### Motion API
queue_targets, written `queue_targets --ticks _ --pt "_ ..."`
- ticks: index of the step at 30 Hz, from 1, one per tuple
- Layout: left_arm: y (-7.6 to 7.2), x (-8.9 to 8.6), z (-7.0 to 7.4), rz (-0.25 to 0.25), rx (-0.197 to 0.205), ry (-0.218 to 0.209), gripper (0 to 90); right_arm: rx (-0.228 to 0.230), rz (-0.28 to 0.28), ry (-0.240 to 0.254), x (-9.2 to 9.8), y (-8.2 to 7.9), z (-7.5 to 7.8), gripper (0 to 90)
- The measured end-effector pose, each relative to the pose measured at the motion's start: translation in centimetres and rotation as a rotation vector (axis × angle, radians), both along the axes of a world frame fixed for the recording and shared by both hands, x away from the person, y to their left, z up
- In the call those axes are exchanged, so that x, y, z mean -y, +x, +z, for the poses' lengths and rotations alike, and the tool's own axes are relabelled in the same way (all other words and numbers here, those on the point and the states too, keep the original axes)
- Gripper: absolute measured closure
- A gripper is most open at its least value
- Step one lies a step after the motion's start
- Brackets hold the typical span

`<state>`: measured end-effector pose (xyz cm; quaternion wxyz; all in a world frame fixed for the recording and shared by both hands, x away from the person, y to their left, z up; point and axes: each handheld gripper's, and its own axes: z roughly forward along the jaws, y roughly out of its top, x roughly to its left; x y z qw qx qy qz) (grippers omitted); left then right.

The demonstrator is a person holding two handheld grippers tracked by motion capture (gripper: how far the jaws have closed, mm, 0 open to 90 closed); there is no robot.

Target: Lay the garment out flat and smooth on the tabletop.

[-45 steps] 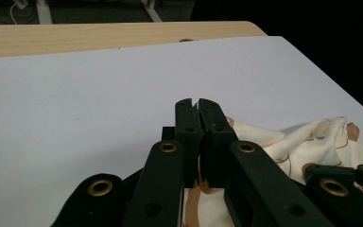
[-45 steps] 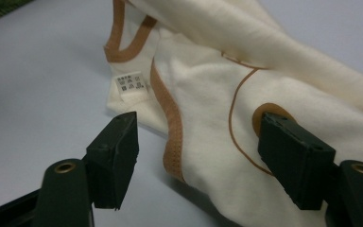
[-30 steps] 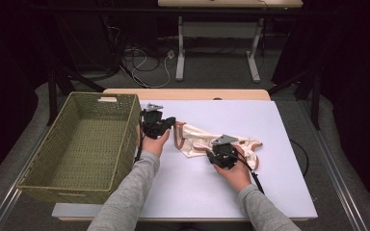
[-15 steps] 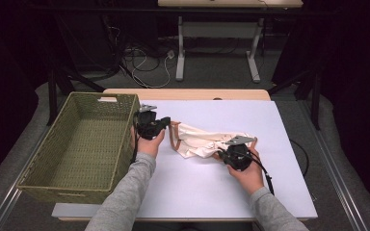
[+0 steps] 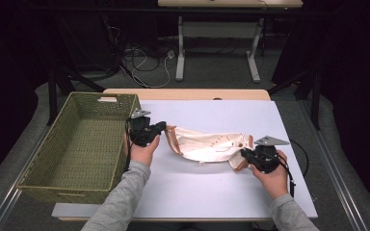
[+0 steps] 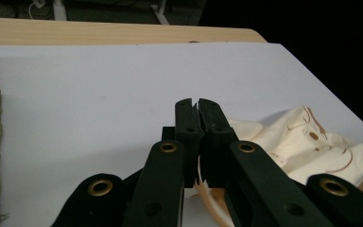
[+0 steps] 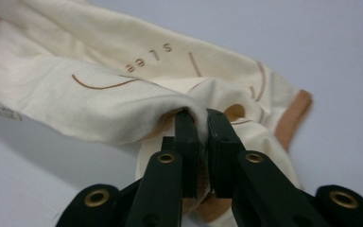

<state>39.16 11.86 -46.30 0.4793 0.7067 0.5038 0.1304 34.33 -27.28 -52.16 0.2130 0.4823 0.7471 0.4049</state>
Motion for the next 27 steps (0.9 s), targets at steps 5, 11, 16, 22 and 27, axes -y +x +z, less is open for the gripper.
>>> queue_targets --ticks 5,11,16,22,27 --pt "-1.8 -0.3 -0.3 -0.037 -0.018 -0.003 88.0 0.005 -0.056 0.033 1.9 -0.5 0.6 84.3" --pt "-4.3 0.1 -0.9 -0.097 -0.016 0.006 88.0 0.045 -0.094 0.055 3.1 -1.3 1.4 84.3" --pt "-6.2 0.2 -1.6 -0.136 -0.016 0.001 88.0 0.048 -0.101 0.054 3.6 -1.7 1.7 84.3" --pt "-8.2 0.8 -3.3 -0.19 -0.053 0.013 88.0 0.05 -0.115 0.055 3.9 -2.2 1.8 84.2" --pt "-9.0 1.1 -5.0 -0.199 -0.083 0.017 87.9 0.062 -0.112 0.06 3.8 -2.6 1.8 84.1"
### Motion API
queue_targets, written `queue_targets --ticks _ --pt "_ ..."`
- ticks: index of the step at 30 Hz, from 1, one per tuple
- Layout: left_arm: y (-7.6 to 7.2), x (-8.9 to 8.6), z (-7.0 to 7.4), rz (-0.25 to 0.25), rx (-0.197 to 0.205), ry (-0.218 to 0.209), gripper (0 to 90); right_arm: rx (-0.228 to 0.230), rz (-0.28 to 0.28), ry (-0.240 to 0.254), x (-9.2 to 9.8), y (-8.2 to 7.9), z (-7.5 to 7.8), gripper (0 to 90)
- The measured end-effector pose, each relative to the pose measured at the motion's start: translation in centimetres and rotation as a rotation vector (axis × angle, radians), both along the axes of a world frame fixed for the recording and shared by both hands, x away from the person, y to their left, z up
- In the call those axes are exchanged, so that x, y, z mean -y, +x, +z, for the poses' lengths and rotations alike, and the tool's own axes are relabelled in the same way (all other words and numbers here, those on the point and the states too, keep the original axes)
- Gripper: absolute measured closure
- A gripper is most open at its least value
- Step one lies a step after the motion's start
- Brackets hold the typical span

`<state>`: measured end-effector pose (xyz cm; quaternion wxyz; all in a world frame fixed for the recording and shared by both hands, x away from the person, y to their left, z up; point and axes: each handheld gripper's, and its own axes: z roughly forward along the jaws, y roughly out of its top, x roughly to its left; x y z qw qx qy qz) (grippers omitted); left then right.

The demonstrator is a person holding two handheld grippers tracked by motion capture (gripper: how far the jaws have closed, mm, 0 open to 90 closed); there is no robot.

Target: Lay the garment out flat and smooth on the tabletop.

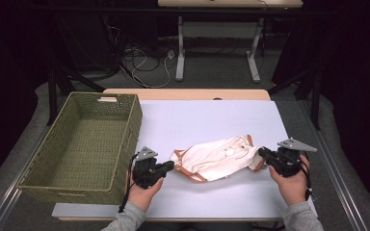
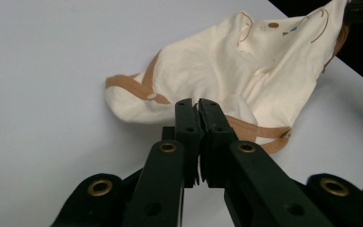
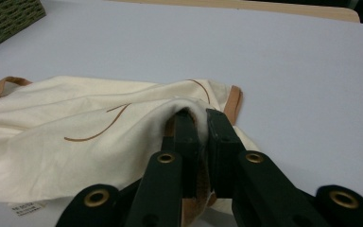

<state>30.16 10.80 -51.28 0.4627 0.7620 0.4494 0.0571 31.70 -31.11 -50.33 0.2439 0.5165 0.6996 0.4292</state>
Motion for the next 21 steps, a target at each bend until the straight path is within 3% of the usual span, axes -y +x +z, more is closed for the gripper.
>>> queue_targets --ticks 3,9,16,21 --pt "-0.1 0.0 -0.8 -0.019 -0.012 0.002 87.7 -0.004 0.005 -0.017 -0.3 -0.1 -0.4 84.1" --pt "-0.3 0.6 -1.7 -0.025 0.004 0.048 83.8 -0.021 0.024 -0.039 -0.8 0.0 -1.1 83.9" --pt "-0.2 0.4 -1.8 -0.02 0.023 0.027 72.5 -0.042 0.023 -0.022 -0.6 0.1 -1.6 81.8" --pt "0.0 -0.2 -1.6 -0.002 0.035 0.017 60.9 -0.038 0.022 -0.043 -0.6 0.3 -1.9 77.3"
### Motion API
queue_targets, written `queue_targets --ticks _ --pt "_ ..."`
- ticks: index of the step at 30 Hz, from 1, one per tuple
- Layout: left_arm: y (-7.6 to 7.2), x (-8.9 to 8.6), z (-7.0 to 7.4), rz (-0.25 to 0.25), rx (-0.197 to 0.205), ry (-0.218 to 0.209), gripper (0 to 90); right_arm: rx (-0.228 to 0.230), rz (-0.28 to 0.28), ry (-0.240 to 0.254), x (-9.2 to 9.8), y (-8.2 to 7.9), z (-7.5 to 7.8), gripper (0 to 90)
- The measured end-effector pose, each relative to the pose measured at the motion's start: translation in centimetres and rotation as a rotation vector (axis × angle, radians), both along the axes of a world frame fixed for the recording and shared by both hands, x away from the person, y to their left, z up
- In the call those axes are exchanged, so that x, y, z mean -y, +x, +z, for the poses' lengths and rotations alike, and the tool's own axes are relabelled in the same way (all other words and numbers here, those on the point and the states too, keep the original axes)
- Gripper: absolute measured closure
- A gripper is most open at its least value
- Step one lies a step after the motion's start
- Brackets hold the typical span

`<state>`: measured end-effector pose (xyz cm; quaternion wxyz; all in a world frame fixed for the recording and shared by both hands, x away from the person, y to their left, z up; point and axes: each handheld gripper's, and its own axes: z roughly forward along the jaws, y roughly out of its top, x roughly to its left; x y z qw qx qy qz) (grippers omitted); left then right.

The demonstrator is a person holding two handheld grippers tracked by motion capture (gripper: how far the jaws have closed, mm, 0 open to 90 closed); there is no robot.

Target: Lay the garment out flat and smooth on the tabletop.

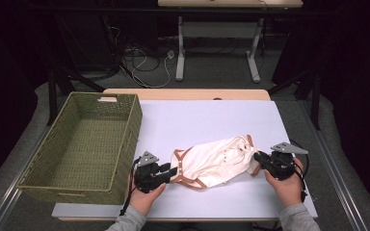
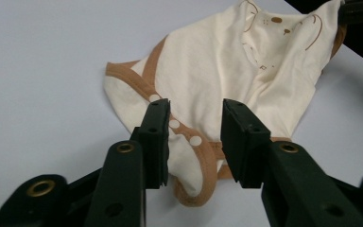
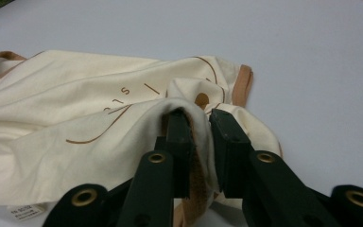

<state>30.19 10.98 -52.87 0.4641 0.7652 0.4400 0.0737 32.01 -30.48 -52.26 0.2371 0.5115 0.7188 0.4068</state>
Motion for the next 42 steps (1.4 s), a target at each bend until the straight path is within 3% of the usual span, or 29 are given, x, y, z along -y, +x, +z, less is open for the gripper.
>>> queue_targets --ticks 3,10,13,19,34,42 --pt "0.1 -0.2 -0.1 0.014 0.016 -0.002 55.4 -0.003 -0.008 0.0 0.0 0.2 -0.3 71.0" --pt "0.3 -0.4 -0.2 0.022 0.03 0.002 48.0 -0.06 -0.031 -0.001 0.1 1.3 -1.6 50.0" --pt "0.3 -0.4 -0.2 0.022 0.036 0.007 46.2 -0.09 -0.044 -0.025 -0.1 1.7 -2.3 35.9" --pt "0.3 -0.3 -0.3 0.023 0.03 0.002 46.2 -0.099 -0.074 -0.036 -0.4 2.2 -2.8 19.4" --pt "0.5 -0.4 -0.6 0.029 0.028 -0.005 44.3 -0.123 -0.085 -0.032 -0.9 3.6 -4.2 14.9" --pt "0.7 -0.6 -0.5 0.025 0.023 -0.009 43.1 -0.093 -0.021 -0.075 -2.1 3.6 -4.6 17.9"
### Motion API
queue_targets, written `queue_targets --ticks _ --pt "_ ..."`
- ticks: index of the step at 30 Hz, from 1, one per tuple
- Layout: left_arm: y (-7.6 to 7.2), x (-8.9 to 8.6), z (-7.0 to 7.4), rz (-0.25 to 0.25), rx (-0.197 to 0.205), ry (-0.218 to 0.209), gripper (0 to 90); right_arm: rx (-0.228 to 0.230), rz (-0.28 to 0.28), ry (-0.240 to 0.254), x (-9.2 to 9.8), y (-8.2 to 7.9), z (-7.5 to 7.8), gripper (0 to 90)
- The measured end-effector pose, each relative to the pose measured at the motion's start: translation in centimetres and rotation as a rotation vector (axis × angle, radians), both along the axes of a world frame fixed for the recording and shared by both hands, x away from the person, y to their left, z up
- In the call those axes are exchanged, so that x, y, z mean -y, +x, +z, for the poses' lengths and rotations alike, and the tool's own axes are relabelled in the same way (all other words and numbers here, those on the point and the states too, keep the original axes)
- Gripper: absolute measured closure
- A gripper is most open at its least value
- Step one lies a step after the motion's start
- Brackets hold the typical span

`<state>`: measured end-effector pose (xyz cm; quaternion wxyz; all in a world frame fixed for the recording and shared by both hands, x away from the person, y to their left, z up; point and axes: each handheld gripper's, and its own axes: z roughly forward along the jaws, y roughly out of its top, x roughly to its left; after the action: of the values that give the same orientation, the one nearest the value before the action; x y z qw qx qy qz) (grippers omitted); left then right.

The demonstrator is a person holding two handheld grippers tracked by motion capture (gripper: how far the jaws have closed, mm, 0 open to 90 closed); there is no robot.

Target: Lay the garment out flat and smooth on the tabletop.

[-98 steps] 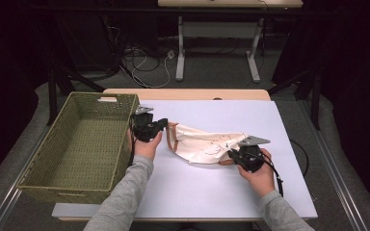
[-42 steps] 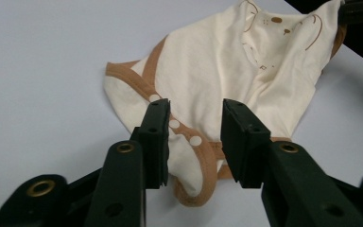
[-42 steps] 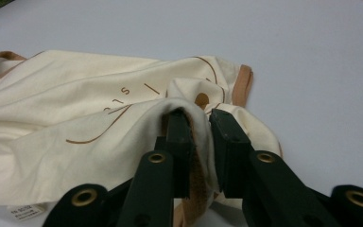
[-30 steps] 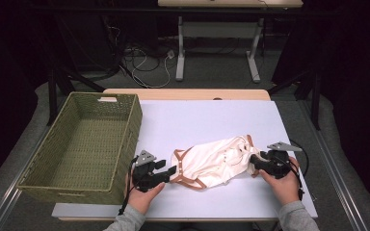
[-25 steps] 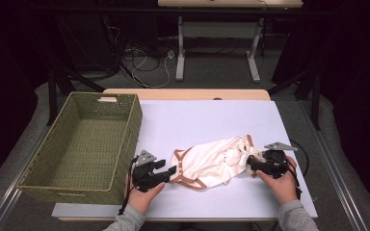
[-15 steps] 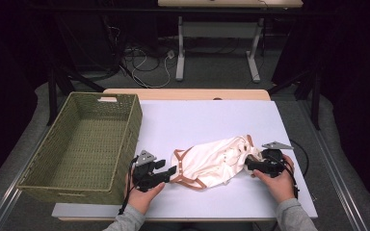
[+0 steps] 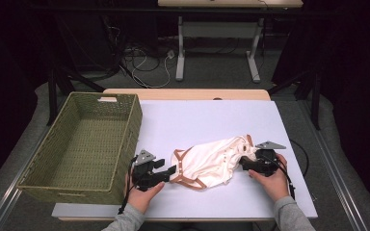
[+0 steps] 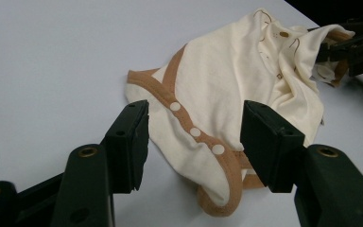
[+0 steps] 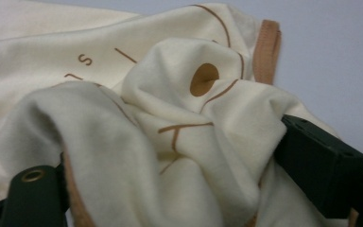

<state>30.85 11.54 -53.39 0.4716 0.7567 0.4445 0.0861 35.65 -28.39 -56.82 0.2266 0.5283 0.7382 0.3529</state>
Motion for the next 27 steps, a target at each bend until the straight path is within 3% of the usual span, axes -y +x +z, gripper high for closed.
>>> queue_targets --ticks 2,5,7,15,19,27 --pt "0.04 0.05 -0.06 0.003 0.01 0.0 42.5 0.001 0.012 -0.02 -0.31 -0.07 0.03 19.5" --pt "0.06 0.08 -0.07 0.001 0.011 0.001 42.3 0.011 0.028 -0.007 -0.35 -0.09 0.07 28.4" --pt "0.07 0.1 -0.07 0.001 0.007 -0.001 42.3 0.016 0.035 -0.015 -0.45 -0.08 0.07 29.6" --pt "0.11 0.0 -0.05 0.004 0.003 -0.008 42.2 0.026 0.007 -0.009 -0.25 0.08 0.12 45.3" --pt "0.11 -0.04 -0.04 0.009 0.004 -0.01 42.2 0.035 0.004 -0.022 -0.14 0.25 0.09 50.9" --pt "0.21 -0.24 0.02 0.005 -0.002 -0.011 42.2 0.035 0.019 0.002 -0.41 0.52 0.11 69.7"
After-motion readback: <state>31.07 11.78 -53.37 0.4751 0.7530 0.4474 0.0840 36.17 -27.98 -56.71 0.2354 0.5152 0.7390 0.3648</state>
